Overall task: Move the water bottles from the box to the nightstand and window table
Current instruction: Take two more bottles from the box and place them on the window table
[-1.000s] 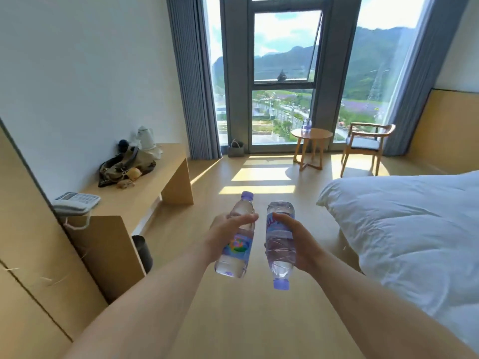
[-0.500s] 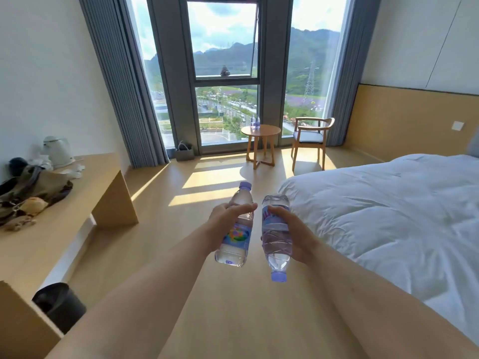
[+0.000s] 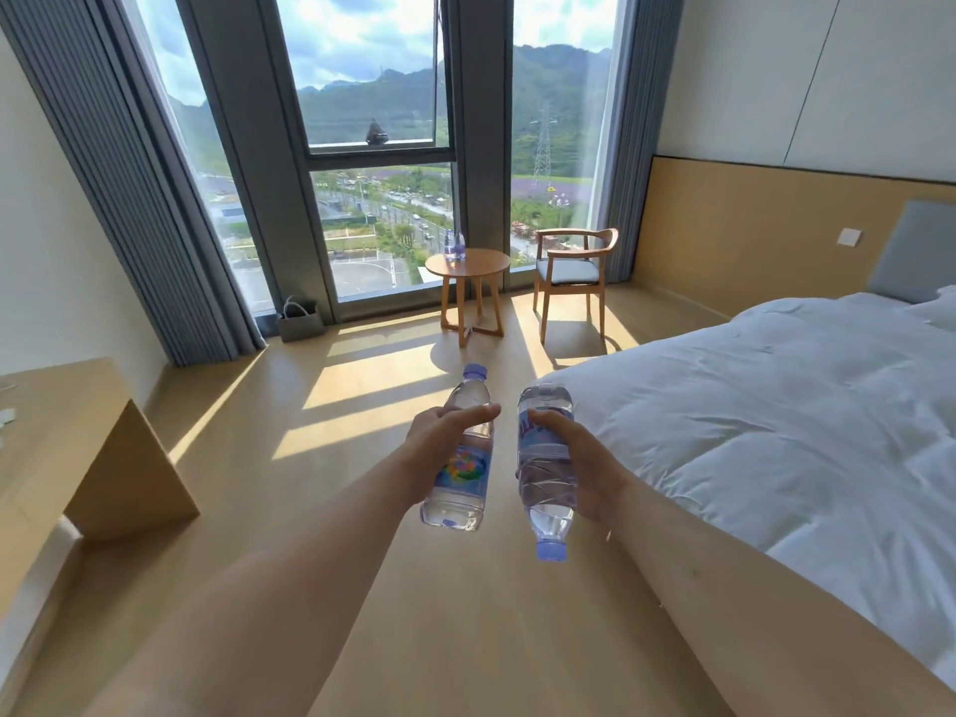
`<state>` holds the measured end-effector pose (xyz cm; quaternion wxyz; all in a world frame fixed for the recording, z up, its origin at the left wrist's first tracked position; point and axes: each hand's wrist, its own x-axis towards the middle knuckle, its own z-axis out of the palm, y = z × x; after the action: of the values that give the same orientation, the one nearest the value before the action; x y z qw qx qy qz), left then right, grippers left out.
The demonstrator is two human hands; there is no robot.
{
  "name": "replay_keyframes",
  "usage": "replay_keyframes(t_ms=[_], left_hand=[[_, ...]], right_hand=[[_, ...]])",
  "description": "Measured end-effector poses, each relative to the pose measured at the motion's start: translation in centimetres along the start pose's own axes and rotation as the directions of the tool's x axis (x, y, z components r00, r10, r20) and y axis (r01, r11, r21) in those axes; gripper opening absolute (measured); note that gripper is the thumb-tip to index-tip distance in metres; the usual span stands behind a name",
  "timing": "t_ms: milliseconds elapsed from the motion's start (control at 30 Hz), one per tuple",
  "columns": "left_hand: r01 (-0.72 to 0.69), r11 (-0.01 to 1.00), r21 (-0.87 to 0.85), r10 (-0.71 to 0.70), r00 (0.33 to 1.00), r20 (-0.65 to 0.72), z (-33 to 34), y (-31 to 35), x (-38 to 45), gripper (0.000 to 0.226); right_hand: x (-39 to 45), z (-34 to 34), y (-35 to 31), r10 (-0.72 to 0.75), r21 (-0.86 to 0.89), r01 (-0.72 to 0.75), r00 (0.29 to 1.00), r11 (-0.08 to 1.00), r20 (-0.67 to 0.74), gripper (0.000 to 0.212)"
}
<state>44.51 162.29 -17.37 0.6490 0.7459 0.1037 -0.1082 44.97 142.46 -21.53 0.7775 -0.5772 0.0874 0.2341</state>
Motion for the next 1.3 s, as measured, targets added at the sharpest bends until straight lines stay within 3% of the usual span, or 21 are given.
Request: replay_keyframes(t_ms=[200, 333, 633, 933, 1300], left_hand=[[-0.018, 1.000, -0.017, 0.017, 1.000, -0.006, 0.2, 1.7, 11.2, 0.060], [-0.022, 0.999, -0.045, 0.020, 0.999, -0.047, 0.8, 3.8, 19.8, 0.058], [0.000, 0.998, -0.064, -0.008, 0.990, -0.139, 2.0, 11.5, 36.6, 0.053], [0.027, 0.997, -0.070, -0.038, 0.986, -0.165, -0.3, 14.1, 51.9, 0.050], [-0.004, 0.997, -0.082, 0.003, 1.000, -0.015, -8.1, 19.5, 75.8, 0.064]], right_hand=[[10.1, -1.9, -3.8, 0.002, -0.010, -0.003, 1.000, 1.000, -0.018, 0.048], [18.2, -3.9, -7.4, 0.006, -0.040, -0.007, 0.999, 0.999, -0.035, 0.059], [34.1, -7.9, -18.2, 0.076, -0.041, -0.074, 0.996, 0.996, 0.036, 0.061], [48.7, -8.2, -23.2, 0.109, -0.075, -0.109, 0.994, 0.991, -0.004, 0.073], [70.1, -4.6, -32.1, 0.055, -0.062, -0.061, 0.995, 0.996, -0.087, 0.075]])
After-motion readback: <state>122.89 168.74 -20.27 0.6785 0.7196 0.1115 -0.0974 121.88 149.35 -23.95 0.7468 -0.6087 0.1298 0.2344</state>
